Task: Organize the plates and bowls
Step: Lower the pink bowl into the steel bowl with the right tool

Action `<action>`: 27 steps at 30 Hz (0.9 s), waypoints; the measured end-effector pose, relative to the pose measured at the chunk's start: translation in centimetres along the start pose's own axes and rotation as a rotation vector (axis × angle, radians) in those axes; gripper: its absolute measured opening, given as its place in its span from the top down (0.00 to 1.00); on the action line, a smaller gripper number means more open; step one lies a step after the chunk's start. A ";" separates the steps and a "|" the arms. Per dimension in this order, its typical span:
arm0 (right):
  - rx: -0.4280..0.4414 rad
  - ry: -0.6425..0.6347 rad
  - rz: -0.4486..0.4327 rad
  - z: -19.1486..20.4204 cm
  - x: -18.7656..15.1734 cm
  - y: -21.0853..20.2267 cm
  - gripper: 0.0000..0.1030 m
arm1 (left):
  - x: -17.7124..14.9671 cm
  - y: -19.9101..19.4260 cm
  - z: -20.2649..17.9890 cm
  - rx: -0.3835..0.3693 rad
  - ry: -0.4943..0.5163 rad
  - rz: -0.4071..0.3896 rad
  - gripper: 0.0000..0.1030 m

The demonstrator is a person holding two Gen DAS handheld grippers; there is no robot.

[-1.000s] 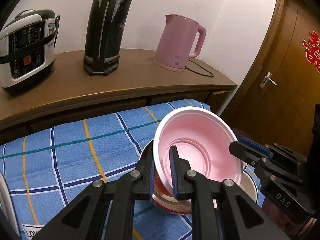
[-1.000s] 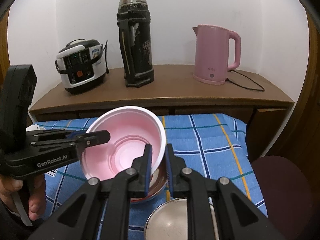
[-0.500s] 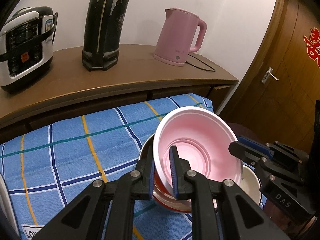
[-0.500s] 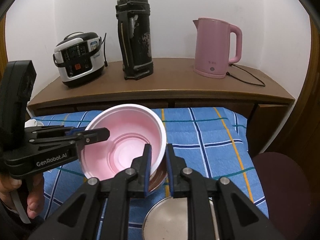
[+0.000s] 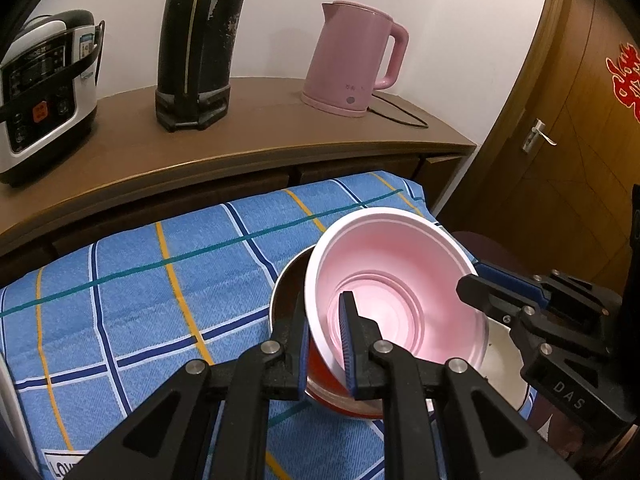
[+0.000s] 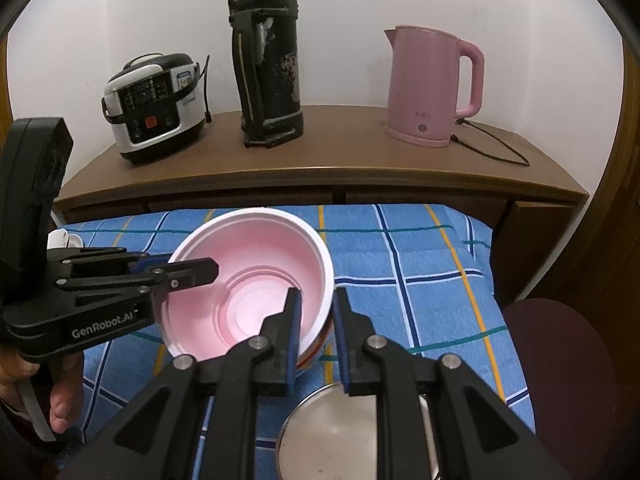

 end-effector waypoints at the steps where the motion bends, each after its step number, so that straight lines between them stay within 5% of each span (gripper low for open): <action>1: 0.000 -0.001 0.001 0.0 0.0 0.0 0.83 | 0.0 0.0 0.0 0.000 0.001 0.001 0.85; 27: -0.003 -0.018 0.043 0.3 -0.5 1.3 0.83 | -0.5 0.7 0.5 0.021 -0.003 0.047 0.85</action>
Point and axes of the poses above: each gripper's, at about its wrist camera, not at the fingertips, and y roughly the way its jaws point, z to its left, x to its top, the point moved 8 cm from there along y, roughly the way its jaws point, and after that the axes turned 12 degrees about -x, right-handed, at the moved point
